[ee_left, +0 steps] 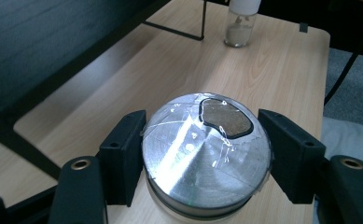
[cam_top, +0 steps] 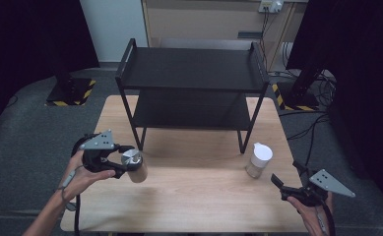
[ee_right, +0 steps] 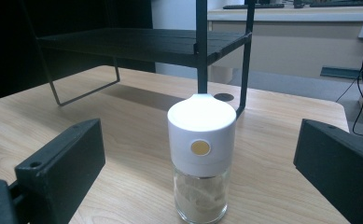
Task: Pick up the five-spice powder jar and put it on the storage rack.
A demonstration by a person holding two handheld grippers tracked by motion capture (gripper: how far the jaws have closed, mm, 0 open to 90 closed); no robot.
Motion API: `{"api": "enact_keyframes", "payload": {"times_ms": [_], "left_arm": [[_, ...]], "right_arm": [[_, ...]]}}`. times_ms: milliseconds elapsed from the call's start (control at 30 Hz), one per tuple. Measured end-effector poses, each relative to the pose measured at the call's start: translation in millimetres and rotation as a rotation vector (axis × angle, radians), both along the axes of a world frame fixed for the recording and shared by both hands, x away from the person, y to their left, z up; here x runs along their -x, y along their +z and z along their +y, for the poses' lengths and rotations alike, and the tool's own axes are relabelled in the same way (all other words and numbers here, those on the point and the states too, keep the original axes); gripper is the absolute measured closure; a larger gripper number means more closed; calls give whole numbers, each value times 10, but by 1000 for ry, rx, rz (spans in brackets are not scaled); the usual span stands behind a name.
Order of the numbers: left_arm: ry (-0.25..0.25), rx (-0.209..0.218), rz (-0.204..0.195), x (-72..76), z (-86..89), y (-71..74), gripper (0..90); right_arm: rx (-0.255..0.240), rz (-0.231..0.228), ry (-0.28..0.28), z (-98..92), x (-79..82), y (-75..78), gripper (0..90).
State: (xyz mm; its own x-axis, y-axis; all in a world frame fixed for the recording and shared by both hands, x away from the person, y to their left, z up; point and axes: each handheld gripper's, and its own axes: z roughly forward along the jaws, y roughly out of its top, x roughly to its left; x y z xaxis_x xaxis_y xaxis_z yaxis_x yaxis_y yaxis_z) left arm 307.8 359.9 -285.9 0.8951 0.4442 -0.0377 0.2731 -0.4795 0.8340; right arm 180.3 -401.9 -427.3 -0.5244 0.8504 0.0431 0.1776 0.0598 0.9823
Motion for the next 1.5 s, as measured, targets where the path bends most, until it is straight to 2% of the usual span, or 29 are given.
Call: {"api": "enact_keyframes", "payload": {"times_ms": [100,300,333,600,767,800,833,867,900,1067,1100,1133,1167,1500], "left_arm": [[-17,21,7,-64,-32,88,340],[-41,22,4,-164,-127,346,340],[-41,22,4,-164,-127,346,340],[-28,33,9,-269,-165,631,340],[-26,6,9,-320,-209,869,340],[-28,-6,11,-349,-228,974,340],[-28,-6,11,-349,-228,974,339],[-27,-10,10,-370,-243,1073,340],[-27,-10,10,-370,-243,1073,340],[-16,-38,-14,-399,-313,1334,340],[-14,-39,-13,-413,-321,1384,340],[-11,-43,-13,-446,-341,1496,340],[-11,-43,-13,-446,-341,1496,340],[22,-57,-36,-560,-450,2041,340]], "right_arm": [[-2,1,3,1,-3,-1,20],[-6,4,1,-1,-4,-8,11],[-6,4,1,-1,-4,-8,11],[-10,9,15,-20,-17,-11,10],[-10,8,16,-29,-14,-11,10],[-11,9,17,-33,-15,-13,10],[-11,9,17,-33,-15,-13,10],[-12,7,14,-33,-14,-17,10],[-12,7,14,-35,-13,-18,10],[-11,7,12,-37,-11,-16,10],[-9,6,14,-38,-12,-18,10],[-7,5,18,-42,-12,-17,10],[-7,5,18,-42,-12,-17,10],[-10,1,13,-56,-5,-18,10]]}}
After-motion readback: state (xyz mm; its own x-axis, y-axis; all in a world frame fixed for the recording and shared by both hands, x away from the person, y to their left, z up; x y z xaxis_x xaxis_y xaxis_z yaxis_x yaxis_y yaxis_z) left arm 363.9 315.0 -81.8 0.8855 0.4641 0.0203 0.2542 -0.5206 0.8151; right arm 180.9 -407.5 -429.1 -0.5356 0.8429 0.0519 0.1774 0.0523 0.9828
